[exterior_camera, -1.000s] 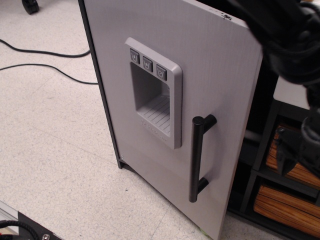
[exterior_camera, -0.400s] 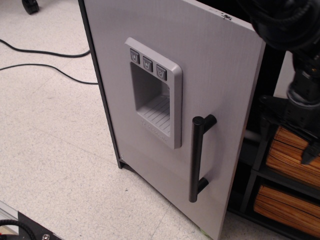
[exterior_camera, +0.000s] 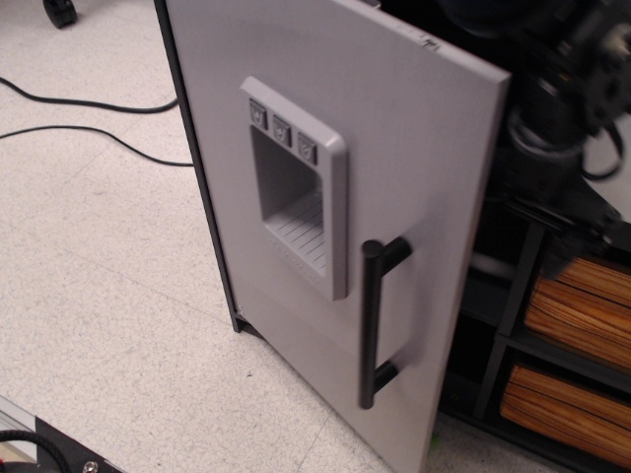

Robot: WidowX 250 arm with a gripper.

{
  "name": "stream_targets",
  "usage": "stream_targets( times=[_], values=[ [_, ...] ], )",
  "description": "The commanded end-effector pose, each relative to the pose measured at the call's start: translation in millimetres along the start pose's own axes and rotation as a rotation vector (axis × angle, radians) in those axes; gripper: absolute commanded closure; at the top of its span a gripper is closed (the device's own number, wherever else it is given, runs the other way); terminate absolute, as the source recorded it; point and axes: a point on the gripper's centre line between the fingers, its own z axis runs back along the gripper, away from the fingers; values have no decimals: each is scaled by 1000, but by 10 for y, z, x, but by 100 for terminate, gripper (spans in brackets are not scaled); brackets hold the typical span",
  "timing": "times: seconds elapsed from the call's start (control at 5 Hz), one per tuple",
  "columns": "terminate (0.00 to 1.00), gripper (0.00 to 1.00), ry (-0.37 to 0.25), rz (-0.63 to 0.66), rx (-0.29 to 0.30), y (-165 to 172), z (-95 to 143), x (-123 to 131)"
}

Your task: Open fridge

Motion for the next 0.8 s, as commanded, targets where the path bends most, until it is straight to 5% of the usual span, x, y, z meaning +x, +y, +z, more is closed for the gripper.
stream_targets(
  times=[0.0, 0.6],
  values=[
    [0, 0, 33, 48, 34, 411, 495, -288],
    [0, 0, 123, -97, -37, 839, 321, -997]
  ],
)
